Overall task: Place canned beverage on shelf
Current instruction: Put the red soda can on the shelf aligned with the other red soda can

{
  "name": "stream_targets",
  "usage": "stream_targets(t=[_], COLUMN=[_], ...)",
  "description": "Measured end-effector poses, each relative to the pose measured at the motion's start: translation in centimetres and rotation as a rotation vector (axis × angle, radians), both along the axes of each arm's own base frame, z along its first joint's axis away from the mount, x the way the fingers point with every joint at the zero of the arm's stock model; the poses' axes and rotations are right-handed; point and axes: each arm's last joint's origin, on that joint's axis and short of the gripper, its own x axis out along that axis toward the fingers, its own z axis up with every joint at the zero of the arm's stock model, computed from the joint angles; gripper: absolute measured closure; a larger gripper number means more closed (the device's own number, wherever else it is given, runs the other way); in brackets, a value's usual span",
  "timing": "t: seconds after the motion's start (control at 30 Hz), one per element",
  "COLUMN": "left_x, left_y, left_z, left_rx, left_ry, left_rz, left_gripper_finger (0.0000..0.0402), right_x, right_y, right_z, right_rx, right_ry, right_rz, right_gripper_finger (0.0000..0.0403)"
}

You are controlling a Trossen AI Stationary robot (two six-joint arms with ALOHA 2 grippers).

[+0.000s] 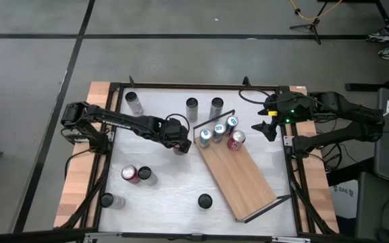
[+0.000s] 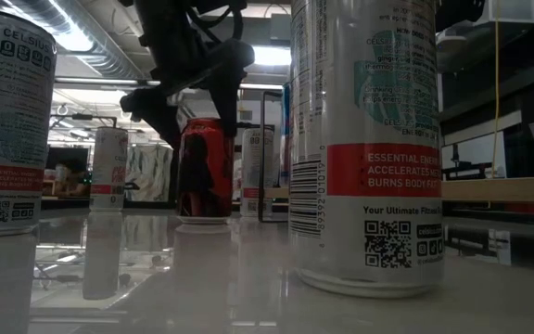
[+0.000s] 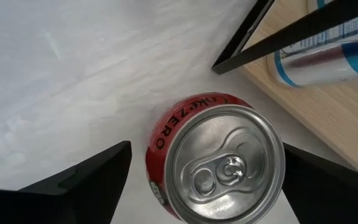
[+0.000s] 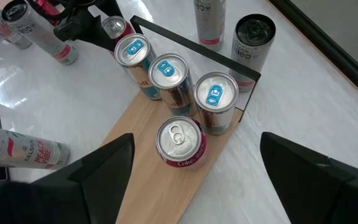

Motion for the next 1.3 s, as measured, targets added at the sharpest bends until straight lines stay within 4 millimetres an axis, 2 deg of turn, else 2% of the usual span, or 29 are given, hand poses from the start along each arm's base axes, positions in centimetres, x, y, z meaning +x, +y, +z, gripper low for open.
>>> stream_targets(t=[0.37, 0.6, 0.8, 1.03, 1.3], left_x=[0.0, 0.0, 0.0, 0.0, -0.4], left_y=[-1.1, -1.2, -1.3, -1.8, -2.1], left_z=[0.1, 0.1, 0.1, 0.1, 0.0], left_rx=[0.02, 0.045, 0.085, 0.02, 0.072], left_ry=[-0.003, 0.016, 0.057, 0.025, 0.012], left_rz=[-0.027, -0.144, -0.462, -0.91, -1.281], left_gripper_finger=[0.0129, 0.0134, 0.0129, 0.0128, 0.0127], right_x=[0.0, 0.0, 0.0, 0.0, 0.0], right_y=[0.0, 0.0, 0.0, 0.0, 0.0], right_z=[0.0, 0.0, 0.0, 0.0, 0.0], right_rx=[0.0, 0.0, 0.0, 0.0, 0.0], right_ry=[0.0, 0.0, 0.0, 0.0, -0.001], right_rz=[0.0, 0.0, 0.0, 0.0, 0.0], right_gripper_finger=[0.0066, 0.0066, 0.0066, 0.0066, 0.0066])
